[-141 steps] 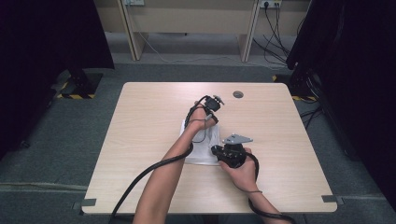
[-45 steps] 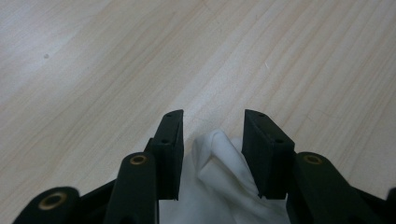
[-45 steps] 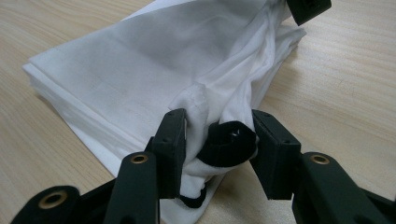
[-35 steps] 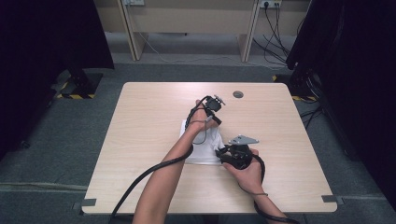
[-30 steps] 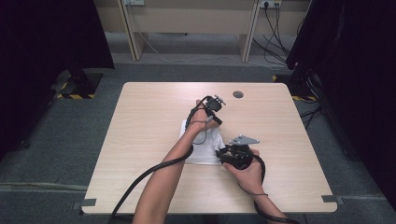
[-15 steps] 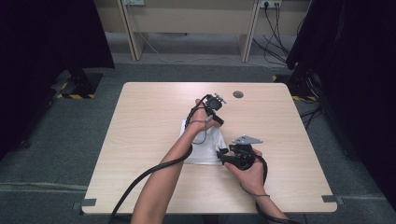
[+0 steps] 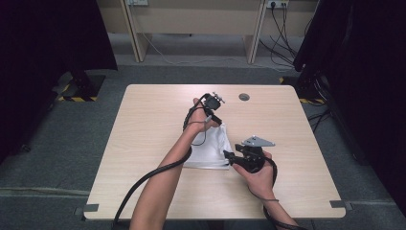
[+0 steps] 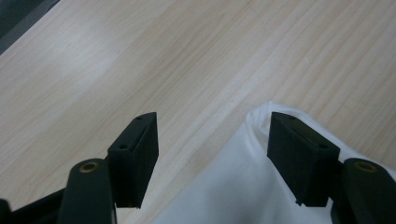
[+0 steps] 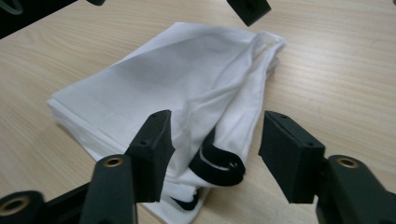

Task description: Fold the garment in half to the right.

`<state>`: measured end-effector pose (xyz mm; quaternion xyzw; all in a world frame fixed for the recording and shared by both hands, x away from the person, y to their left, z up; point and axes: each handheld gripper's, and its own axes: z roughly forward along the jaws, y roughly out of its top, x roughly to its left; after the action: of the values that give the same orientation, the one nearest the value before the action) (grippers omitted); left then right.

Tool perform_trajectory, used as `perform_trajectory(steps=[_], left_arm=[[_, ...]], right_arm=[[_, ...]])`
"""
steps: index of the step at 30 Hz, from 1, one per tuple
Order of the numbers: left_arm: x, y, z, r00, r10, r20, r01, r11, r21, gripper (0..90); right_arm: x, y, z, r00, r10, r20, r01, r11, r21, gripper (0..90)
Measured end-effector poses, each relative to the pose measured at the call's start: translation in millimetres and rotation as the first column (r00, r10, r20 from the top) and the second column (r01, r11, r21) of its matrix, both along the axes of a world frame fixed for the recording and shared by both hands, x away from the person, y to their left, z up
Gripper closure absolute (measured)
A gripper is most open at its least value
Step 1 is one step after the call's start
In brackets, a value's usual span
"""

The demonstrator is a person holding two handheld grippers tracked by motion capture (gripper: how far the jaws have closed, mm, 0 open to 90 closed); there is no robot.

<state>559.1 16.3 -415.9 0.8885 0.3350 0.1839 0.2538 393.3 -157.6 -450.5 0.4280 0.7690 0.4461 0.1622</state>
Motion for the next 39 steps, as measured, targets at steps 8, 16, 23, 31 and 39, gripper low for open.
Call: perform_trajectory(steps=[8, 16, 23, 31, 39], left_arm=[[-2.1, -2.6, -7.0, 0.9984, -0.054, -0.013, 0.055, 0.9967, 0.059, 34.0], [-4.9, -13.5, -15.5, 0.9955, -0.091, -0.024, 0.093, 0.9922, 0.084, 34.2], [-6.1, -22.0, -18.5, 0.9941, -0.108, -0.011, 0.108, 0.9903, 0.087, 33.9], [-7.7, -27.4, -22.8, 0.9926, -0.121, -0.005, 0.121, 0.9888, 0.087, 33.6], [-8.4, -31.4, -25.7, 0.9922, -0.124, 0.011, 0.123, 0.9885, 0.089, 33.5]], right_arm=[[-1.9, 18.3, -3.4, 0.9981, 0.061, 0.005, -0.061, 0.9968, -0.053, 59.2], [0.8, 24.2, -11.0, 0.9977, 0.065, -0.02, -0.067, 0.9923, -0.104, 76.8], [-3.9, 14.6, -10.2, 0.9991, 0.039, -0.016, -0.04, 0.9952, -0.09, 78.1], [-9.9, 8.8, -10.2, 0.9998, 0.016, -0.011, -0.017, 0.9945, -0.103, 76.3], [-14.3, -1.0, -7.7, 0.9995, -0.033, 0.002, 0.033, 0.991, -0.13, 73.4]])
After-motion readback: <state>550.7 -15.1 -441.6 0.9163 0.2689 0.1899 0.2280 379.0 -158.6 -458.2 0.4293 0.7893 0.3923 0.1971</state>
